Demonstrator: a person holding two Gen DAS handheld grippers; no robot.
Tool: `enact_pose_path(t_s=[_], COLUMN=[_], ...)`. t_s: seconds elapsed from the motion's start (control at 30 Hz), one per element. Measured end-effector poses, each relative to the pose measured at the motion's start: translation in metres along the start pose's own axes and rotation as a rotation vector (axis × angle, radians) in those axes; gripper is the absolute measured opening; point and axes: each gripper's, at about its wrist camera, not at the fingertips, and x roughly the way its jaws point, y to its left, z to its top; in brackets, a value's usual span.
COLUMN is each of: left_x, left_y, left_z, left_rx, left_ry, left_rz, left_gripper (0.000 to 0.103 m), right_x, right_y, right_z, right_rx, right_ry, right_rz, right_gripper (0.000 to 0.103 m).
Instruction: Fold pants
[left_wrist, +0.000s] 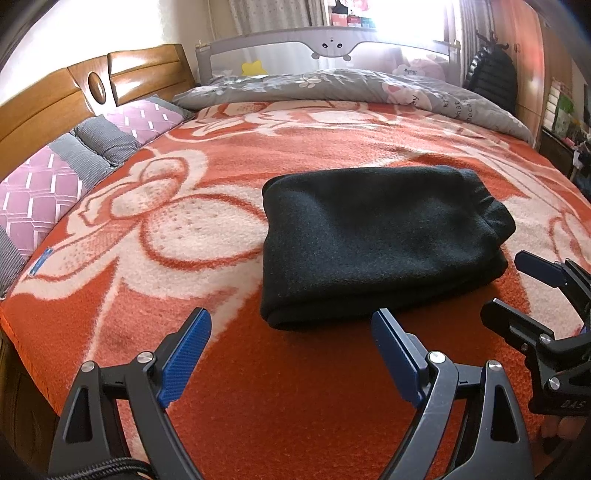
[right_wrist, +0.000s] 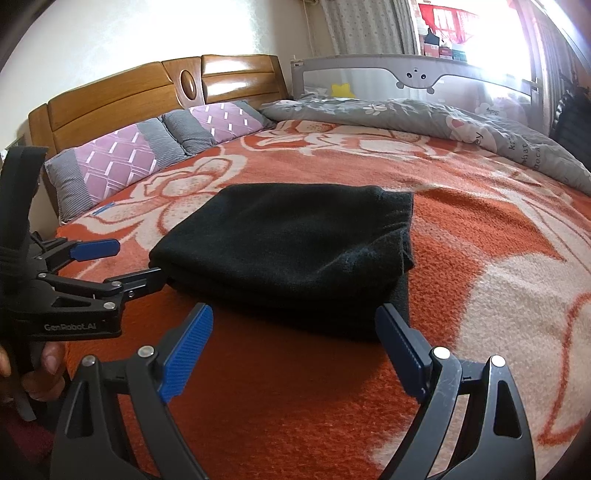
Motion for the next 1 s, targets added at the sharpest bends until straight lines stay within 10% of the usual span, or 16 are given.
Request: enact_pose_path(t_s=[1.0], left_x=[0.002], left_y=[0.001], left_z=[0.007], left_rx=[0.002], left_ry=[0.005], left_rz=[-0.002], left_gripper=[0.089], right_x=[-0.005], right_y=[-0.013], right_z=[0.005], right_rx=[0.025], right_ry=[-0.009], right_rz=[-0.033], right_gripper=[0.090])
